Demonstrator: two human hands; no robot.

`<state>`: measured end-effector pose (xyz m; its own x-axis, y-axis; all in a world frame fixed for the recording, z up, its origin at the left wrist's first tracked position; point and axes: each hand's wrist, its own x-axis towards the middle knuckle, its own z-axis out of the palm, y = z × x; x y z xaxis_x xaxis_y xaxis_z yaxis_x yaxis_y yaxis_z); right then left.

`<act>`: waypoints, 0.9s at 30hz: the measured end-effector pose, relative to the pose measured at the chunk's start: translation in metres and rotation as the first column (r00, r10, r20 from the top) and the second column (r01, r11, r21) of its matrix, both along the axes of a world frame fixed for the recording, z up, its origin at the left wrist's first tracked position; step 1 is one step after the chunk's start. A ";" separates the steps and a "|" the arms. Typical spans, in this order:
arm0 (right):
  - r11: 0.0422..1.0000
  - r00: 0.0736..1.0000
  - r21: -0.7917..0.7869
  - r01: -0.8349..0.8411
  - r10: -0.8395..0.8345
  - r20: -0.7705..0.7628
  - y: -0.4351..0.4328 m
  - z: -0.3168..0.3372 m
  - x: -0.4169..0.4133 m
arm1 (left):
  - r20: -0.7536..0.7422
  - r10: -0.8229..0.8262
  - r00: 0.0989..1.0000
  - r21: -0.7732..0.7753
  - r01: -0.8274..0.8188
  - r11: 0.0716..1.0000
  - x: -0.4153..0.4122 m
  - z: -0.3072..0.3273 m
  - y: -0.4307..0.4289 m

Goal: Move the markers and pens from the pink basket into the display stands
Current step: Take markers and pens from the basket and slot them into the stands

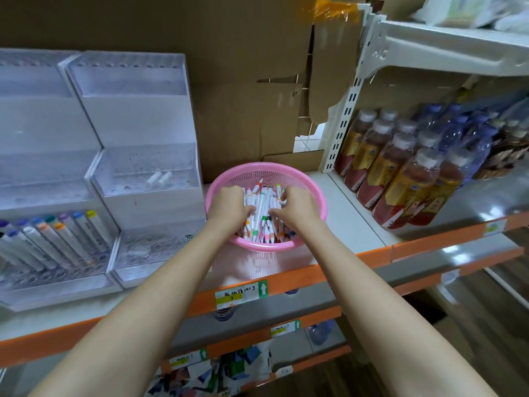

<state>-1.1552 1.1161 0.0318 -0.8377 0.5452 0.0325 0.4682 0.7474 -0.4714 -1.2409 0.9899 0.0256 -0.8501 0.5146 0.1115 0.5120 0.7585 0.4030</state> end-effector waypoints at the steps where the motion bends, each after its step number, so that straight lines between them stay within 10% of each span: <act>1: 1.000 1.000 0.014 0.008 -0.008 0.007 0.000 0.000 -0.001 | 0.004 0.002 1.000 0.004 -0.002 1.000 -0.001 0.001 0.000; 13: 0.999 1.000 -0.033 -0.014 0.015 0.014 0.002 -0.006 -0.005 | 0.122 -0.040 0.992 0.152 0.021 0.988 0.002 0.003 -0.001; 27: 0.981 0.912 -0.093 -0.168 0.120 -0.391 -0.001 0.007 0.007 | 0.180 -0.197 0.964 0.637 0.038 0.770 -0.001 0.015 -0.019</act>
<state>-1.1478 1.1147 0.0384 -0.8440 0.4397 0.3071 0.1253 0.7185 -0.6841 -1.2422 0.9711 0.0402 -0.8289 0.4960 0.2586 0.4161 0.2380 0.8776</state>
